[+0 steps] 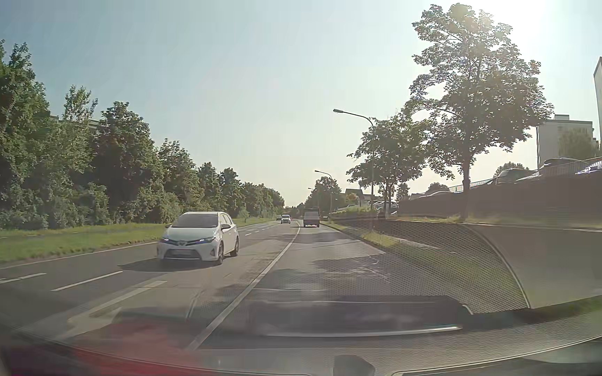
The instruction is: Follow the waypoints while adhering to traffic rules and regulations
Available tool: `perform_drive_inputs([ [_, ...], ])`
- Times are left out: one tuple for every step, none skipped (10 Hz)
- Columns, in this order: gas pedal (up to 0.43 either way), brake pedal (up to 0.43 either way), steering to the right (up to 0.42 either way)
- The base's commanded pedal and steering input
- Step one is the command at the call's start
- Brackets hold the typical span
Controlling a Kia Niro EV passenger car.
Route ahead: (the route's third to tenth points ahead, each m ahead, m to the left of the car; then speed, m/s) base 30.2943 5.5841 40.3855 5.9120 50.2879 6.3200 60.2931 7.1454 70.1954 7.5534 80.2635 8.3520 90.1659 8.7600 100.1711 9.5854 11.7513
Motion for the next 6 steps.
perform_drive_inputs([
  [0.098, 0.030, 0.000],
  [0.087, 0.030, -0.001],
  [0.087, 0.030, -0.001],
  [0.087, 0.024, -0.002],
  [0.087, 0.030, -0.003],
  [0.087, 0.030, -0.003],
])
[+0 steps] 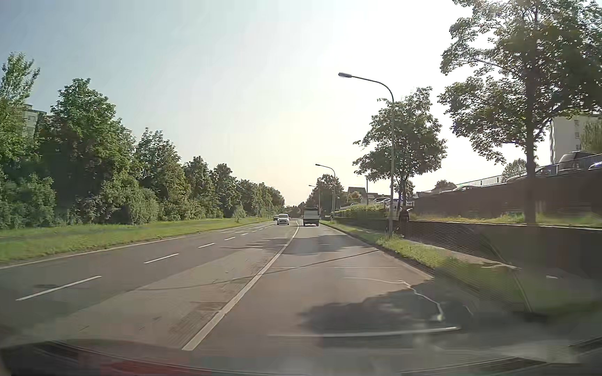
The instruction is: Follow the waypoints while adhering to traffic rules and regulations
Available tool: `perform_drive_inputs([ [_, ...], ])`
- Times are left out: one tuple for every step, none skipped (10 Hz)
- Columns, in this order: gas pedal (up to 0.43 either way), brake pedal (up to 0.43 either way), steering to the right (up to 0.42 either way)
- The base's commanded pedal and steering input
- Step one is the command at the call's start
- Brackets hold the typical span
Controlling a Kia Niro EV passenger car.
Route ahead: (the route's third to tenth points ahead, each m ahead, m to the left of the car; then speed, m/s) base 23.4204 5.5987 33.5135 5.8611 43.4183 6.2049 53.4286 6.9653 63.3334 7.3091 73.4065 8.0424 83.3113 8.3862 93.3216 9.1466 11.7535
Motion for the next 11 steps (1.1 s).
perform_drive_inputs([
  [0.087, 0.030, -0.003],
  [0.087, 0.030, -0.003],
  [0.087, 0.030, -0.004],
  [0.087, 0.030, -0.005],
  [0.087, 0.030, -0.005],
  [0.087, 0.030, -0.005],
  [0.087, 0.030, -0.005],
  [0.087, 0.030, -0.006],
  [0.087, 0.030, -0.005],
  [0.087, 0.030, -0.006],
  [0.079, 0.024, -0.003],
])
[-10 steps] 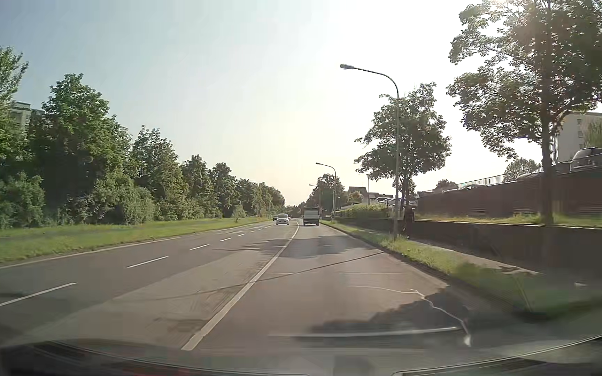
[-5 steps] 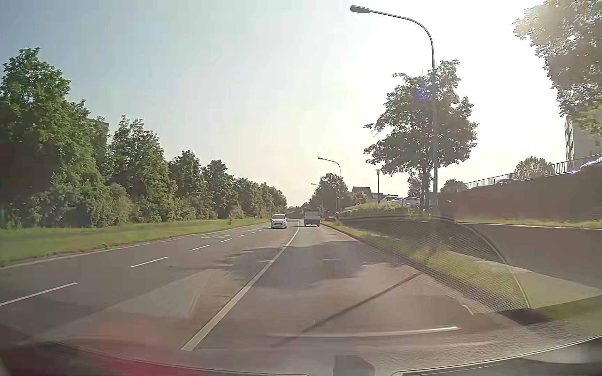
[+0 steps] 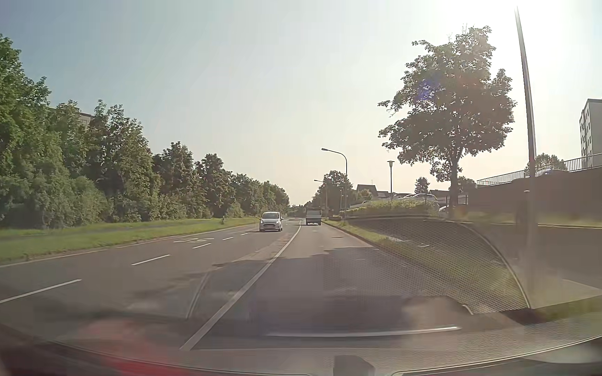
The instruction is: Follow the waypoints while adhering to traffic rules and regulations
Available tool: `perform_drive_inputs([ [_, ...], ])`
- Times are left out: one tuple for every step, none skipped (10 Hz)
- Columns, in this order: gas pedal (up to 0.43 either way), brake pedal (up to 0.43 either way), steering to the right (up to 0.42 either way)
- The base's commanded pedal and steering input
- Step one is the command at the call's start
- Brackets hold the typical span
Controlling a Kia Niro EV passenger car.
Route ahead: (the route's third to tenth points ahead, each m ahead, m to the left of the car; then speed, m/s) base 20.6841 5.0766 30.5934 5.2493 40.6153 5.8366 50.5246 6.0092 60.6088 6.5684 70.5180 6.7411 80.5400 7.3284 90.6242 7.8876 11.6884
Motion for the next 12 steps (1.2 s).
perform_drive_inputs([
  [0.079, 0.030, -0.002],
  [0.079, 0.030, -0.003],
  [0.079, 0.030, -0.002],
  [0.079, 0.030, -0.002],
  [0.079, 0.030, -0.002],
  [0.079, 0.030, -0.001],
  [0.079, 0.024, -0.002],
  [0.079, 0.030, -0.001],
  [0.079, 0.030, -0.002],
  [0.079, 0.030, -0.001],
  [0.079, 0.030, -0.002],
  [0.067, 0.030, -0.002],
])
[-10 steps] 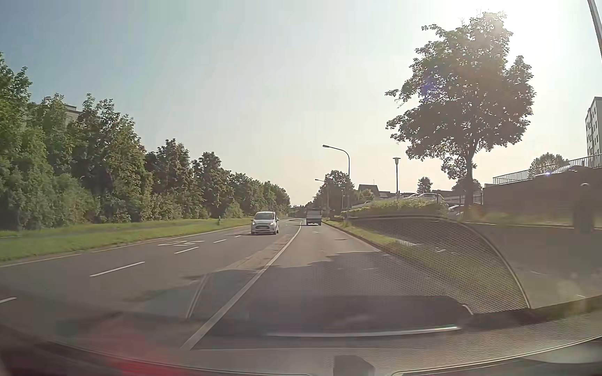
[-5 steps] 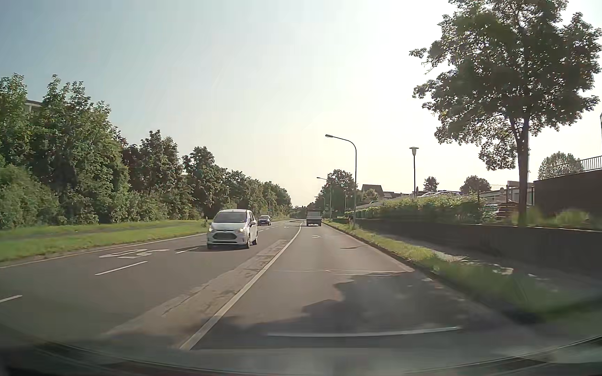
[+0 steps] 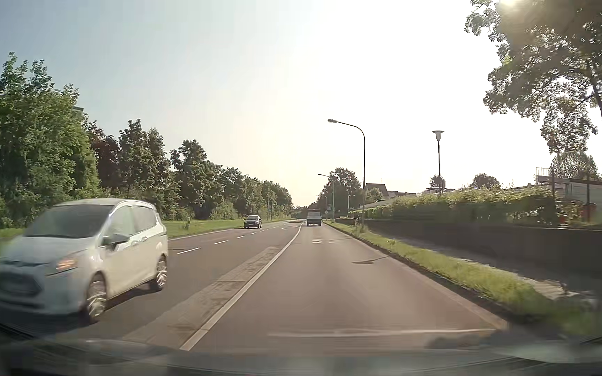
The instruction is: Follow the waypoints while adhering to traffic rules and regulations
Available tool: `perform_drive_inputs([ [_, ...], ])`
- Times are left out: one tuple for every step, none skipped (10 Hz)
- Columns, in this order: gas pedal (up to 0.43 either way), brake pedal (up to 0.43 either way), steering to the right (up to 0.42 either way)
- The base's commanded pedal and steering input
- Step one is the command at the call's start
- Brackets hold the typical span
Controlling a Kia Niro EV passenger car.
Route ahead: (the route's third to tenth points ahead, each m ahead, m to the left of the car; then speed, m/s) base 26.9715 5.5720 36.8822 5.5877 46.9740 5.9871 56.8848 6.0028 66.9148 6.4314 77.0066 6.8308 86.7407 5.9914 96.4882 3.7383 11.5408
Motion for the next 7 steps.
perform_drive_inputs([
  [0.067, 0.030, -0.002],
  [0.067, 0.030, -0.001],
  [0.067, 0.030, -0.001],
  [0.067, 0.030, -0.003],
  [0.067, 0.030, -0.003],
  [0.067, 0.030, -0.003],
  [0.067, 0.030, -0.003],
])
